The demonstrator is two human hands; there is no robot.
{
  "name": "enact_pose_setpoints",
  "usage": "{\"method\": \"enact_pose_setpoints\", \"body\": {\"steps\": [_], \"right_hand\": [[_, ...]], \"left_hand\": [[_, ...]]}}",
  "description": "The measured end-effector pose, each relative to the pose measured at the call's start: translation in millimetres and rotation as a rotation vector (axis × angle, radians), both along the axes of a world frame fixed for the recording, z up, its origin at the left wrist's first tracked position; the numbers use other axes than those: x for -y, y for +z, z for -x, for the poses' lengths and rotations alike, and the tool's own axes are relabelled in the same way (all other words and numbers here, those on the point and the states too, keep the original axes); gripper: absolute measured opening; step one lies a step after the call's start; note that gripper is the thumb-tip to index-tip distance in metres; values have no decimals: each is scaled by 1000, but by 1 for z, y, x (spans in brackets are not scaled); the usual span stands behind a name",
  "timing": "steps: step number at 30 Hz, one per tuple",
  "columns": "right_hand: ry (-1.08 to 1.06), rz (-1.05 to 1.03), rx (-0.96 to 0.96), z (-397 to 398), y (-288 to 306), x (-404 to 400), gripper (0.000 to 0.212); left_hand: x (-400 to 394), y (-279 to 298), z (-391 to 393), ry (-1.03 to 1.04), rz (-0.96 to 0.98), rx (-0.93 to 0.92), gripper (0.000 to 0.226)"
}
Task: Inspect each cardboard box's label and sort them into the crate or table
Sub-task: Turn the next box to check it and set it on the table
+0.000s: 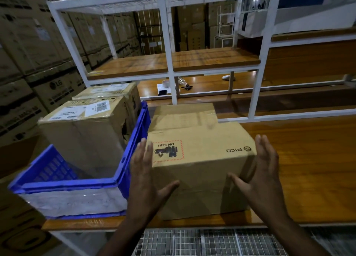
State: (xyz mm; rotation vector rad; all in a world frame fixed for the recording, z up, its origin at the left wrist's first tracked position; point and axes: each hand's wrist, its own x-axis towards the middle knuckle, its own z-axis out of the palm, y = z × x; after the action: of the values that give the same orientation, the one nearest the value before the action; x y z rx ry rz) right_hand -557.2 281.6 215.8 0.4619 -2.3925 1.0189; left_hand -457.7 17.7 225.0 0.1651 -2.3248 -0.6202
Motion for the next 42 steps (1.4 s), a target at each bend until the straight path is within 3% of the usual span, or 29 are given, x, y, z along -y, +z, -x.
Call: {"method": "enact_pose_setpoints", "body": {"steps": [5,15,19,21,24,27,29,31,37,42], "right_hand": [[86,-266,-65,11,3,0,91],[70,-158,-98,10,2,6,74],[75,-183,-108,7,-4,4,86],[17,-112,-23,5,-14,0,107],[-102,226,312,-3,-33,-10,123],[-43,304,473,-8,-58,-16,84],[-12,252,448,-11,-61,-17,57],[-20,214,390,-10,-55,-17,47],[-21,212,165,-9,-1,-23,59],[57,55,-96,-12,55,-15,61]], "left_hand": [[6,-2,4,-69,150,47,82],[4,-8,5,-61,134,-17,66],[5,-8,3,-73,118,-22,69],[4,-10,0,-60,85,0,70],[2,-17,-6,19,-72,34,72],[-8,-20,-9,76,-265,5,70],[-13,-19,-9,88,-324,-28,68],[-15,-16,-7,80,-383,-51,65],[-14,-26,-4,103,-562,-141,61],[-27,-58,4,177,-860,-27,77]]}}
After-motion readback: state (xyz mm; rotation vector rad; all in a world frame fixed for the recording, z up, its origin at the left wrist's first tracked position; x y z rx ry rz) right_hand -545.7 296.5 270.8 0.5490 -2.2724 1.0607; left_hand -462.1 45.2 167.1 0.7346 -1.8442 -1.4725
